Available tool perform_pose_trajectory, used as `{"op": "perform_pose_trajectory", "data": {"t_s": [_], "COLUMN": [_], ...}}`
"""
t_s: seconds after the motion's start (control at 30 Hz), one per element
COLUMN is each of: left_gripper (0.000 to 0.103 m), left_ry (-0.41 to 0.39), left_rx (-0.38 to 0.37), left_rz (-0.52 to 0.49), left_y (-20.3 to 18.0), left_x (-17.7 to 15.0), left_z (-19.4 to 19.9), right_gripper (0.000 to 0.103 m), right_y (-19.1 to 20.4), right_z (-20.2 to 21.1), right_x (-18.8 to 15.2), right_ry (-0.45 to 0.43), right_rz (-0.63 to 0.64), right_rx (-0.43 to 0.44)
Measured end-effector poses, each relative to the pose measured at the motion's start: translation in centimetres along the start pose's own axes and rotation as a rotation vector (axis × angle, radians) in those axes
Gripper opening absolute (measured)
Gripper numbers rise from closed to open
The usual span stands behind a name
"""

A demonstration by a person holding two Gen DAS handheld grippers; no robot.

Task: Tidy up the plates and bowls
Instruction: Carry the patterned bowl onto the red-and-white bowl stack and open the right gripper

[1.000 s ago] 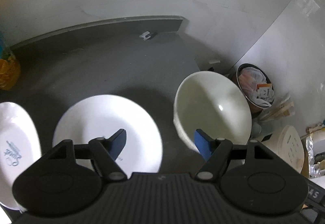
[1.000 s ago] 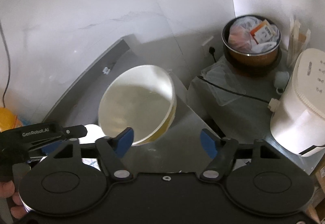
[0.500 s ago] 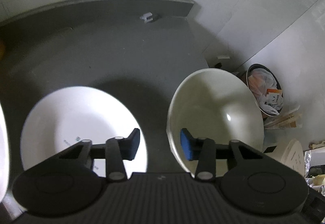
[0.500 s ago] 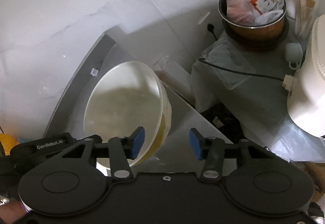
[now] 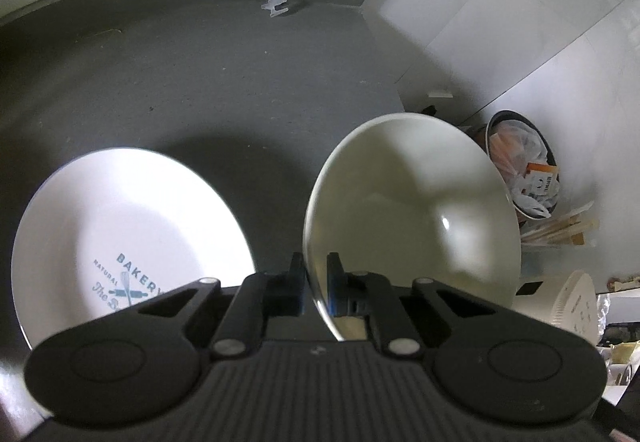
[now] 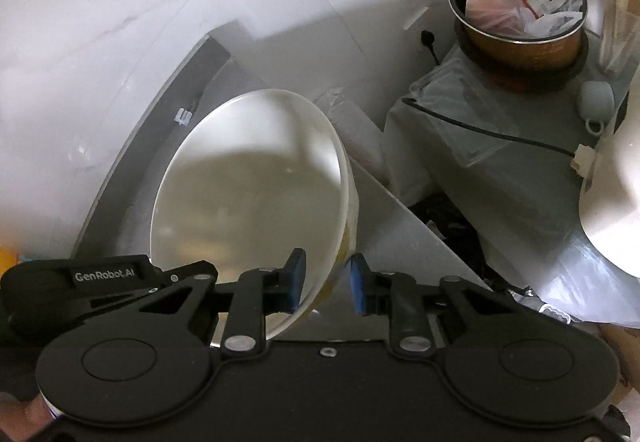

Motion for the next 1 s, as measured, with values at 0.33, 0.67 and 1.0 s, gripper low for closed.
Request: {"op": "perform_pose_trajectory", "data": {"t_s": [0.33, 0.67, 1.0], "left_gripper": [0.009, 0.009, 0.009], "left_ry": [-0.055, -0.102, -0.126], "left_rx": [-0.055, -0.109, -0.143], "left_rz": [-0.025, -0.075, -0.133], "left_y": [0.4, 1.4, 3.7], "left_x": [-0.7, -1.7, -3.6], "left_z": [4.7, 9.8, 13.6], "right_gripper": [0.024, 0.024, 0.024], "right_y": [2.4, 4.7, 6.5], "right_z": [4.6, 9.6, 12.3], "right_x": [-1.2, -3.0, -6.7], "right_ry": [-0.077, -0.164, -0.198], "right_rz": [0.028, 0.05, 0.049], "right_rx": [0.007, 0.001, -0.004]}}
Point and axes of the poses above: each gripper's, at about its wrist camera, not at the fingertips, and z roughly against the way its jaws point, y to its left, x to its top, the point moved 10 cm from there along -z, roughly the way its jaws point, and after that the axes turned 1 degree about -x, right-handed, at the moved point
